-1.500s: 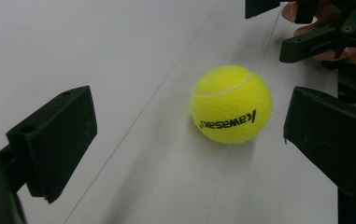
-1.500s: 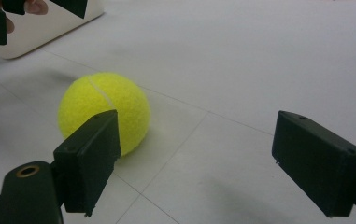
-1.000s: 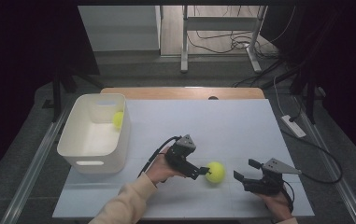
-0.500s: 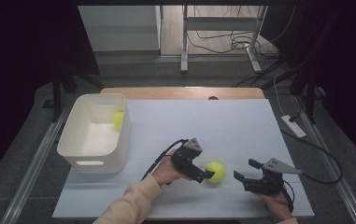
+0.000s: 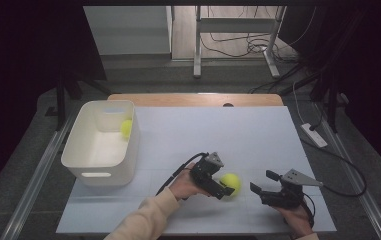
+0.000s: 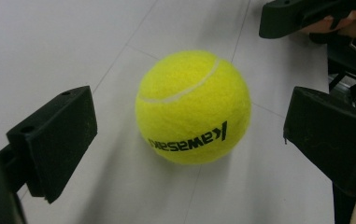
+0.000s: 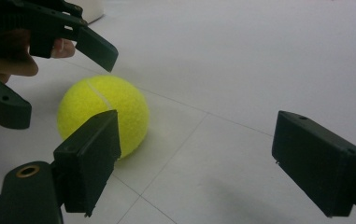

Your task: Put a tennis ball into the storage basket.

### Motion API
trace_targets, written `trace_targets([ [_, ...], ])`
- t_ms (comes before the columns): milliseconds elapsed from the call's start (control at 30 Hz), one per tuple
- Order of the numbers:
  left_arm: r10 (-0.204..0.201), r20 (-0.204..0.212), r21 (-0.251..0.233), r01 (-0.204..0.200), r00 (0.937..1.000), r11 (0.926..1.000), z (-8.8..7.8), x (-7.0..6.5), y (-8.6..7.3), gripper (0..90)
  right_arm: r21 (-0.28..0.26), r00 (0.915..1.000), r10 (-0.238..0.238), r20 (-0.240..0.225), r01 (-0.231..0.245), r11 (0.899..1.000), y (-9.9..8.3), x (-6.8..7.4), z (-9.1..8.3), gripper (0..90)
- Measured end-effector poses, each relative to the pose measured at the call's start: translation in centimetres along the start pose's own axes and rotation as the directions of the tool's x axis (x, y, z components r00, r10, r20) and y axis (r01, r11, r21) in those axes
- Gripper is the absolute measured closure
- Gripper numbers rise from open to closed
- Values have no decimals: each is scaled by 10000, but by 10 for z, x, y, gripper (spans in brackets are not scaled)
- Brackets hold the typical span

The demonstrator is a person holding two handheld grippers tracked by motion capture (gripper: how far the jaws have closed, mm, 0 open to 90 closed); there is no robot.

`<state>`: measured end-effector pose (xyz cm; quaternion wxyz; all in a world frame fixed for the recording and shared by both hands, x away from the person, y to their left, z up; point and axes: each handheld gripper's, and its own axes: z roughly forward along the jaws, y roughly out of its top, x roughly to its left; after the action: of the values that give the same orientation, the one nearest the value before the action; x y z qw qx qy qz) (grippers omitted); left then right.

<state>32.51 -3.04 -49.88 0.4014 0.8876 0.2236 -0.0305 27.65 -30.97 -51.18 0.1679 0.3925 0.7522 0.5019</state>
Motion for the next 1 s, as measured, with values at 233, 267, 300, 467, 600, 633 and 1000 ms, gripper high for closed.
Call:
trace_targets([
  [233,22,-47,270,-21,10000,9996,11,-2,2,34,-8,10000,-13,-17,13,10000,0,0,0,154],
  [267,3,-51,293,-1,10000,9996,13,-2,2,34,-8,10000,-15,-18,15,10000,0,0,0,154],
  [300,82,-58,394,-80,9999,9992,14,-2,2,34,-11,10000,-12,-20,12,10000,0,0,0,154],
  [467,133,-91,526,-128,9999,9985,20,-1,2,39,-2,10000,-9,-14,9,10000,0,0,0,154],
  [600,316,-288,611,-297,9991,9977,24,-3,2,88,6,10000,-15,-5,15,10000,0,0,0,154],
  [633,344,-216,642,-330,9992,9974,25,-3,2,138,10,10000,-2,-4,2,10000,0,0,0,154],
  [1000,699,-273,707,-678,9972,9952,25,-5,2,263,3,10000,-12,0,12,10000,0,0,0,154],
])
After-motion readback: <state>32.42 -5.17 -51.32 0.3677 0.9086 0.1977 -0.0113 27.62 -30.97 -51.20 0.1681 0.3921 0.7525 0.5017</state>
